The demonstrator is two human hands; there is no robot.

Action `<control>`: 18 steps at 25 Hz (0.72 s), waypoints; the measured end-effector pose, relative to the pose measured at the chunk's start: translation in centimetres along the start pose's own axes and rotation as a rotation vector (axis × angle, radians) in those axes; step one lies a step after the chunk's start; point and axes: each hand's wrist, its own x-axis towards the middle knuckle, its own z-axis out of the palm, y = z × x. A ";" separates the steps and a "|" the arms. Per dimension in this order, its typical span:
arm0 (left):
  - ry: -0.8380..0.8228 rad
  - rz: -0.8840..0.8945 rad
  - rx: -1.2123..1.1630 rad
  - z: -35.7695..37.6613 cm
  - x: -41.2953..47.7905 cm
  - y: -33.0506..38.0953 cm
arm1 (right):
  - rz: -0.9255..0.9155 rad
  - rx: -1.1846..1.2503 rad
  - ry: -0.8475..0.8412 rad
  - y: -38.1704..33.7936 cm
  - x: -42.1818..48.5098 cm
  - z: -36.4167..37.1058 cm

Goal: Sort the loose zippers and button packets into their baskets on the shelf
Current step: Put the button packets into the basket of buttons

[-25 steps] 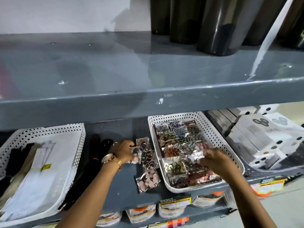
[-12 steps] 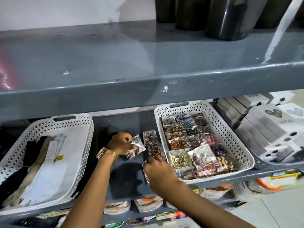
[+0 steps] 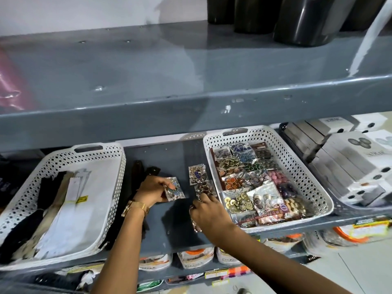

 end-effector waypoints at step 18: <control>0.118 0.265 -0.597 -1.7 -0.6 2.8 | 0.073 1.436 0.042 6.3 1.5 -4.6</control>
